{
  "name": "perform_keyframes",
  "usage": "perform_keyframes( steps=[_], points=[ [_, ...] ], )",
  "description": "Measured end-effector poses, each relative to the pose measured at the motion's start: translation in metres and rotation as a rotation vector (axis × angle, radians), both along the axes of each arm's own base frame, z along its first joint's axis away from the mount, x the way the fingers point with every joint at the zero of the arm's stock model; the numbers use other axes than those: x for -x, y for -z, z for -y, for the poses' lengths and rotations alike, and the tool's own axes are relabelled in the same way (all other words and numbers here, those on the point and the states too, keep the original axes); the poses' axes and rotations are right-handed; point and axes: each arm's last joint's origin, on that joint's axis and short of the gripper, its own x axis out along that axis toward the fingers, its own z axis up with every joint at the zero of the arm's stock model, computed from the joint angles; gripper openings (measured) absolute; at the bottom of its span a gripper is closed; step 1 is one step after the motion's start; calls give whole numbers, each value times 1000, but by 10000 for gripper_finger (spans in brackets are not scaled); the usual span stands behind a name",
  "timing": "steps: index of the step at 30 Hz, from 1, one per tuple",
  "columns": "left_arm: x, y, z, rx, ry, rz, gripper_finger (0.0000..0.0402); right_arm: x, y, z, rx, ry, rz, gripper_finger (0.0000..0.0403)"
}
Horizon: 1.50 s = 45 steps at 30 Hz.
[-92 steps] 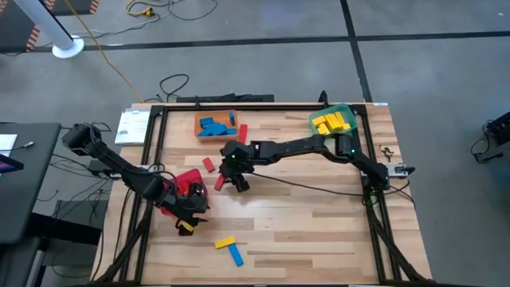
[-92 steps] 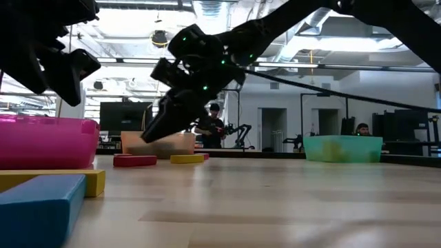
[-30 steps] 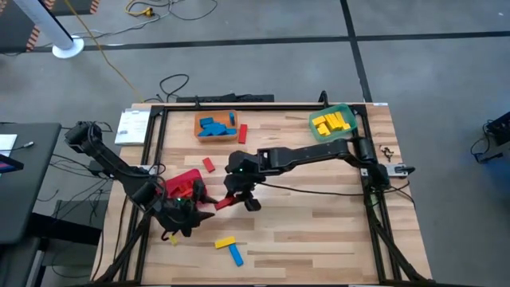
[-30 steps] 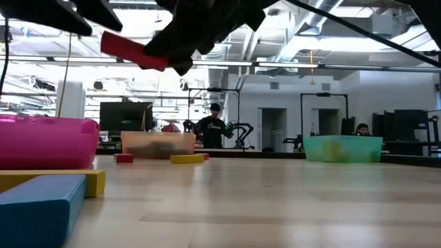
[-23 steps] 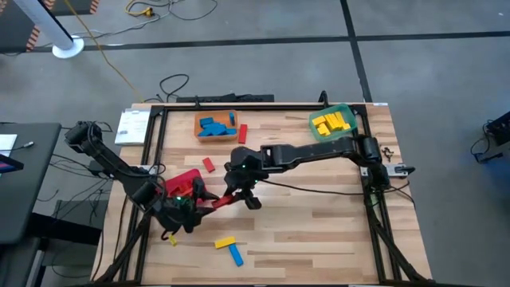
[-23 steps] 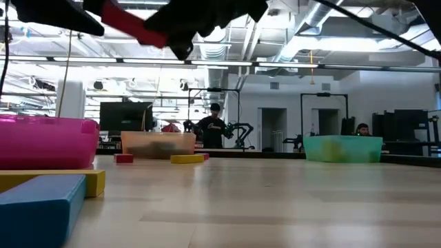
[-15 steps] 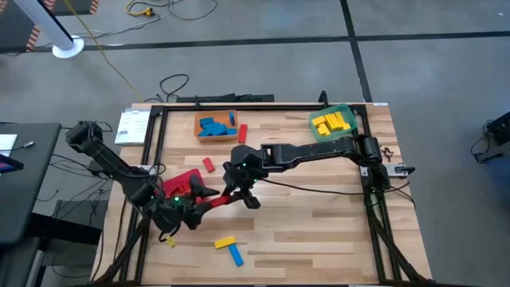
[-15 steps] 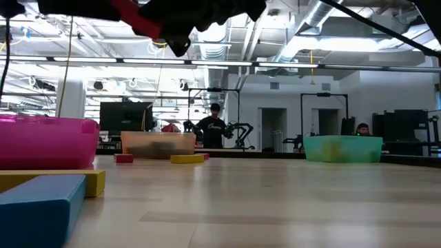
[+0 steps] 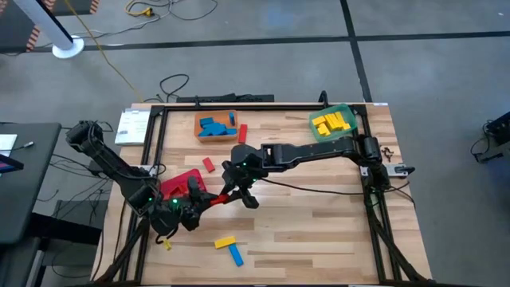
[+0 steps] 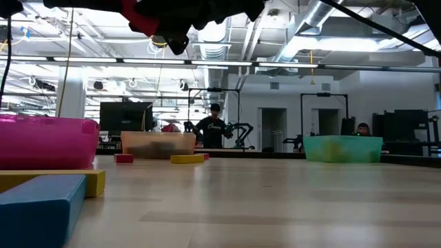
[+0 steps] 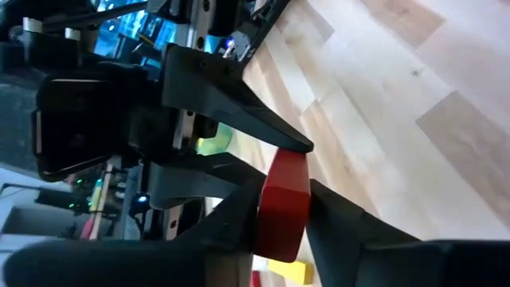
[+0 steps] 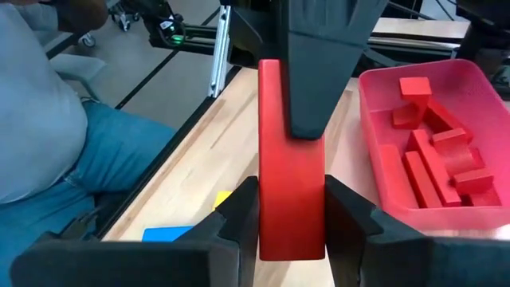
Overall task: Sort blocks
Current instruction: Put the red block into the red bin
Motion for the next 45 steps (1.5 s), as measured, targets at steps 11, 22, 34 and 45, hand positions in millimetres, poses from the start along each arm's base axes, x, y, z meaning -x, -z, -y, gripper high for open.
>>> perform_keyframes(
  steps=[11, 22, 34, 45],
  points=[
    [4, 1, 5, -3, 38, -11, 62, 0, 1, 5, -29, 30, -38, 121],
    [19, 20, -8, 22, -97, -140, 60, 9, 15, 16, -42, 100, -228, 160],
    [42, 37, -24, 270, -268, -343, 59, 19, 24, 2, -8, 64, -354, 239],
    [62, 45, -35, 483, -512, -578, 59, 28, 25, -61, 83, -131, -305, 239]
  ],
)
